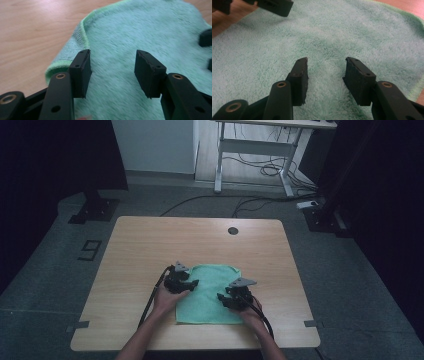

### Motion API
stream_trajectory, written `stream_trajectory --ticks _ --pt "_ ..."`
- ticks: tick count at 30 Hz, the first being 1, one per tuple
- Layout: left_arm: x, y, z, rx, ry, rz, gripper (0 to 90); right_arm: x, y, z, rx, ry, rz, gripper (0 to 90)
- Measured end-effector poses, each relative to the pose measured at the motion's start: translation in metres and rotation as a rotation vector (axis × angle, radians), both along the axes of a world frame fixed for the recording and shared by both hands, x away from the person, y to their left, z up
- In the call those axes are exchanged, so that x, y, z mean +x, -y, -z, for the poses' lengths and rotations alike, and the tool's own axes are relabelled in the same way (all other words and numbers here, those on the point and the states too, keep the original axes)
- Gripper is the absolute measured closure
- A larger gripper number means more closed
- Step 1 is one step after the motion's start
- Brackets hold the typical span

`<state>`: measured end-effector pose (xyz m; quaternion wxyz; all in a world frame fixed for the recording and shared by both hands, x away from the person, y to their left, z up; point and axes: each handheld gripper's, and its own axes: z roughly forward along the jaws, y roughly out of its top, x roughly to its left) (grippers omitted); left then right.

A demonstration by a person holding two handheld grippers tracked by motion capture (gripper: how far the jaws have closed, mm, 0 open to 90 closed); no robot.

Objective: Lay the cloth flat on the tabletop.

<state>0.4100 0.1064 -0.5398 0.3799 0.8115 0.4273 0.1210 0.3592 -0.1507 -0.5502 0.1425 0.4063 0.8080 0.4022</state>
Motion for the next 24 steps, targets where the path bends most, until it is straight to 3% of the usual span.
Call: stream_trajectory --ticks 7,12,16,19,24 --pt "0.019 -0.010 -0.008 -0.011 0.027 -0.056 46.2 -0.001 0.004 0.001 0.018 0.005 0.002 54.9" --pt "0.020 -0.015 -0.016 -0.021 0.040 -0.073 45.8 -0.001 0.005 0.002 0.021 0.004 0.000 55.8" --pt "0.007 -0.016 -0.018 -0.016 0.041 -0.055 45.3 -0.001 0.006 0.002 0.024 0.006 -0.001 56.3" --pt "-0.010 -0.018 -0.019 -0.012 0.052 -0.032 44.9 -0.001 0.006 0.002 0.028 0.002 0.002 56.0" --pt "-0.035 -0.020 -0.014 -0.011 0.034 -0.003 44.6 -0.001 0.005 0.001 0.023 0.001 0.002 53.6"
